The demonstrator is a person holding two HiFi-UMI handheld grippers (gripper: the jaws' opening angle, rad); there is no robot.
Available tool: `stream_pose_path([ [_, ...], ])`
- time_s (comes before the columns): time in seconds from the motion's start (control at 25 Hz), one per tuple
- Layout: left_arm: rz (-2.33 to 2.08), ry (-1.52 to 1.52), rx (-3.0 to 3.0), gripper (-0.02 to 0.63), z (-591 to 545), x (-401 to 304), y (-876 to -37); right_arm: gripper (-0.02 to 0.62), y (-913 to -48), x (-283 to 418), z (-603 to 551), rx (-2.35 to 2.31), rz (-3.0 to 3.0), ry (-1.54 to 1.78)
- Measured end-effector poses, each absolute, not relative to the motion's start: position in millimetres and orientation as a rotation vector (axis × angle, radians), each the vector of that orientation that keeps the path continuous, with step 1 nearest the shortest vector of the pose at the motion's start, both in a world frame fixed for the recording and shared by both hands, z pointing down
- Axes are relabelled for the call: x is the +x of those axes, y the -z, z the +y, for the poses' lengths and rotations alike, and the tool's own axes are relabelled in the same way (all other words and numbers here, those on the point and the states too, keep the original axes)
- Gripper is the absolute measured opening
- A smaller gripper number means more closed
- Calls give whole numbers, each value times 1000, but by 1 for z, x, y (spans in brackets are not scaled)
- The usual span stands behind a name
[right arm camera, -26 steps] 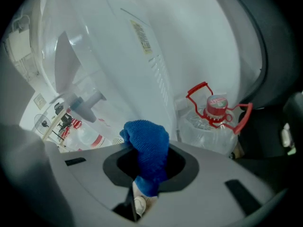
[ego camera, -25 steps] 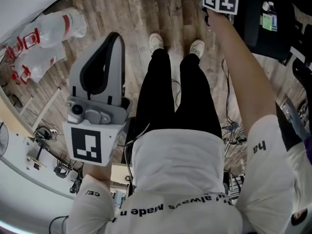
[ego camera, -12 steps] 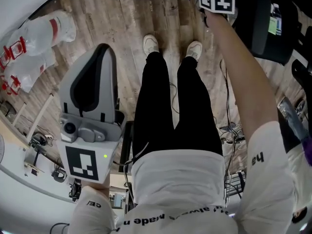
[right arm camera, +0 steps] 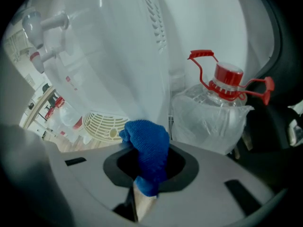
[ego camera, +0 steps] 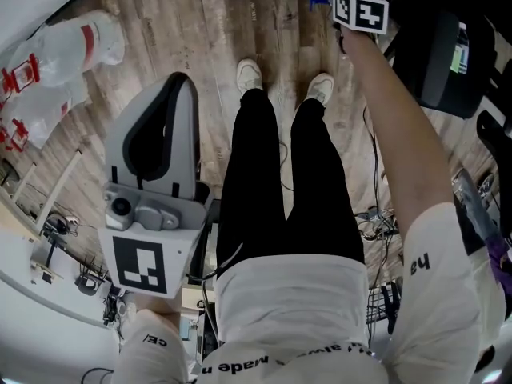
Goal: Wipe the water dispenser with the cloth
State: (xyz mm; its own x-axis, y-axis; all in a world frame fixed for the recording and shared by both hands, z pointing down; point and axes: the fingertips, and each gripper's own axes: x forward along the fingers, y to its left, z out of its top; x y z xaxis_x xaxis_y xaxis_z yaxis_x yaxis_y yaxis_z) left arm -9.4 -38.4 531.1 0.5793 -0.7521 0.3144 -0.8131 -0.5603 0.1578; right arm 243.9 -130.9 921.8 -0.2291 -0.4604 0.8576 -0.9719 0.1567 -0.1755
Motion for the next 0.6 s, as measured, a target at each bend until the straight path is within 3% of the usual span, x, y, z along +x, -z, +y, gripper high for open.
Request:
stream_pose_path([
  [0.6, -1306, -295, 2493, 19, -30, -26, -530, 69, -931, 222, -115, 1318, -1751, -1054],
])
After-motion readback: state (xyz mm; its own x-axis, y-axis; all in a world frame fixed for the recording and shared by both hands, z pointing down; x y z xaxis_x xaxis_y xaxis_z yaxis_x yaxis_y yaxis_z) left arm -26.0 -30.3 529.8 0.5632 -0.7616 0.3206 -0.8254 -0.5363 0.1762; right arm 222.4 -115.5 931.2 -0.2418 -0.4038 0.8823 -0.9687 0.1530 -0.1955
